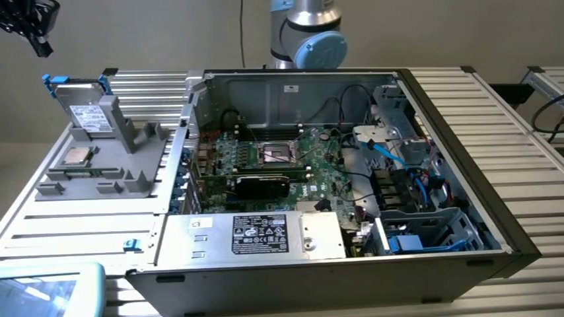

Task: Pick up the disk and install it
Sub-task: 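Reach for the disk, then pick up the disk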

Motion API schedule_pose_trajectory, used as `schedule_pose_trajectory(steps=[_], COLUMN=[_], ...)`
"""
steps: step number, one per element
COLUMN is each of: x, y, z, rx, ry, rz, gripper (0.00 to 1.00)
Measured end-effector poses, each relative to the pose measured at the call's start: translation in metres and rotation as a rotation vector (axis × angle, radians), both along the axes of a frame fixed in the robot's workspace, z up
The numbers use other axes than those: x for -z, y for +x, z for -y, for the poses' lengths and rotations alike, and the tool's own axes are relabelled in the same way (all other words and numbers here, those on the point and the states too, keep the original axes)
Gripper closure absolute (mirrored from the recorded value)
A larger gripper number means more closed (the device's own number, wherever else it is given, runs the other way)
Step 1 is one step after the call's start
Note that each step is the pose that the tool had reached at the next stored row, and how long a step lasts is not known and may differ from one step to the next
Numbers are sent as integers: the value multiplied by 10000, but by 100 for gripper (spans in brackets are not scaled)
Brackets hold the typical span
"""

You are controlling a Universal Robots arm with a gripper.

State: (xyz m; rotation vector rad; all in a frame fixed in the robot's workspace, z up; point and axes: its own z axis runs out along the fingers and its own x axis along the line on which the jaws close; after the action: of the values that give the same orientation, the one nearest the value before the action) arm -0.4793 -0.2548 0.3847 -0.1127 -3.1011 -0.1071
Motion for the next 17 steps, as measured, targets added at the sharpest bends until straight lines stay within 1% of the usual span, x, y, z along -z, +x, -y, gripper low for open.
schedule_pose_trajectory(steps=[4,6,16,17], x=[0,0,0,-1], y=[0,0,0,0], z=[2,3,3,3], rx=[1,0,0,-8], ry=[6,48,47,47], rz=[0,1,0,13], gripper=[89,89,89,89])
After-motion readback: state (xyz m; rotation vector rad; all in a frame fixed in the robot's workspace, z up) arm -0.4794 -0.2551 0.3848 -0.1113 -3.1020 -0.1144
